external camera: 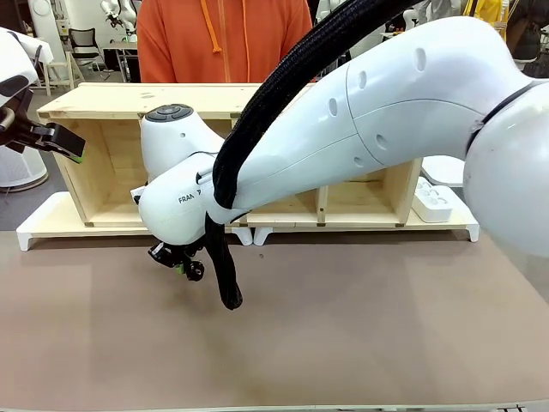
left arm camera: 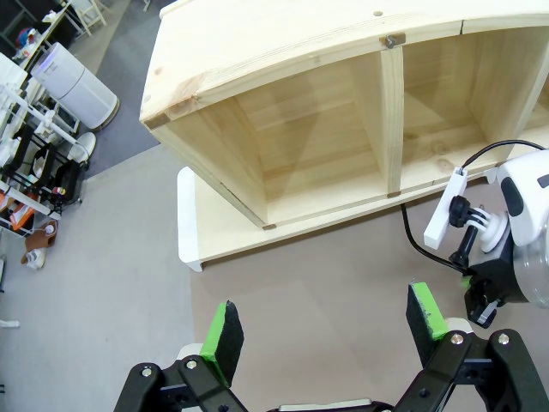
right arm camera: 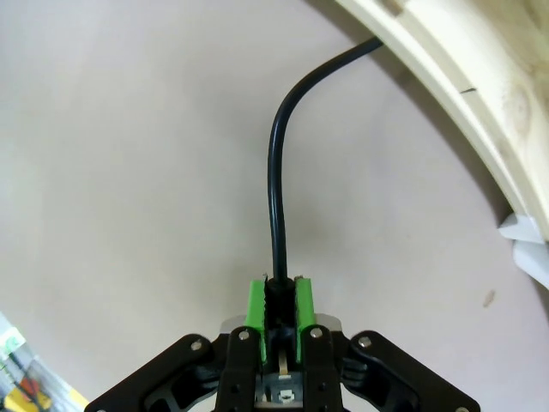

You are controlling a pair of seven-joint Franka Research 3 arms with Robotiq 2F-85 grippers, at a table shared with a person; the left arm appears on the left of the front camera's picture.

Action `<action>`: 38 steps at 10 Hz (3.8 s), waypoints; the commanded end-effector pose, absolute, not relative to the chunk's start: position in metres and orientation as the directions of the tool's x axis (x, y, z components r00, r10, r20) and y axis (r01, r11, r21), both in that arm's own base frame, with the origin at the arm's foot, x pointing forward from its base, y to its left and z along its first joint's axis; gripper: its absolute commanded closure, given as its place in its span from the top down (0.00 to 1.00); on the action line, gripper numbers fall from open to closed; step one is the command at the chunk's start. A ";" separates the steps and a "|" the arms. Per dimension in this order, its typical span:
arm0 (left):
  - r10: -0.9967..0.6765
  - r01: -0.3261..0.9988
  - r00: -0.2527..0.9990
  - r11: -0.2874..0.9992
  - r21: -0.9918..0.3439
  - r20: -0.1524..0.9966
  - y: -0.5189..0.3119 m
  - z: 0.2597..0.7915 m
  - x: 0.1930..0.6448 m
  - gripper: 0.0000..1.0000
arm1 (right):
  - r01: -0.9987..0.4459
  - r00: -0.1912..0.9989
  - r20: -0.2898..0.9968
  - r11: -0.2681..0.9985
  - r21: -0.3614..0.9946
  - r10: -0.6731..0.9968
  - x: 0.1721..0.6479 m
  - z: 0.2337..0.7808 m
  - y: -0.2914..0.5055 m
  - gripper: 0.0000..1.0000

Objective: Perform cable management.
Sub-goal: When the cord part of the Power Cable appears at the lower middle area of the table and stops, grasp the cord part of the Power Cable, then pull the grasped Power Cable to the location of the Power Strip.

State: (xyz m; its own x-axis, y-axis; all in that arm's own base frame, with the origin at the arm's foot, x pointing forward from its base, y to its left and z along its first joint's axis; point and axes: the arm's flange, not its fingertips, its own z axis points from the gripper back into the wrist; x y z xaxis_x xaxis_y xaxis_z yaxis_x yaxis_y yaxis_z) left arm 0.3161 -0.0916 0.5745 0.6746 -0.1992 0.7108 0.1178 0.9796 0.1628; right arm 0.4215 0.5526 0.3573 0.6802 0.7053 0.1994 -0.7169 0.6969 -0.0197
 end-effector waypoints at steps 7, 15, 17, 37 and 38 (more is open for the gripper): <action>-0.195 0.114 0.675 0.980 0.161 0.712 -0.091 0.575 0.316 1.00 | -0.716 0.682 0.193 0.698 -0.017 0.705 0.424 0.355 0.554 0.00; -0.195 0.114 0.675 0.980 0.161 0.712 -0.091 0.575 0.316 1.00 | -0.731 0.666 0.189 0.682 -0.027 0.722 0.412 0.357 0.549 0.16; -0.195 0.114 0.675 0.980 0.161 0.712 -0.091 0.575 0.316 1.00 | -0.739 0.655 0.186 0.672 -0.042 0.732 0.386 0.364 0.542 0.16; -0.195 0.114 0.675 0.980 0.161 0.712 -0.091 0.575 0.316 1.00 | -0.367 0.806 0.437 0.916 -0.164 0.401 0.217 0.418 0.414 0.16; -0.195 0.114 0.675 0.980 0.161 0.712 -0.091 0.575 0.316 1.00 | -0.367 0.806 0.437 0.916 -0.164 0.401 0.217 0.418 0.414 0.16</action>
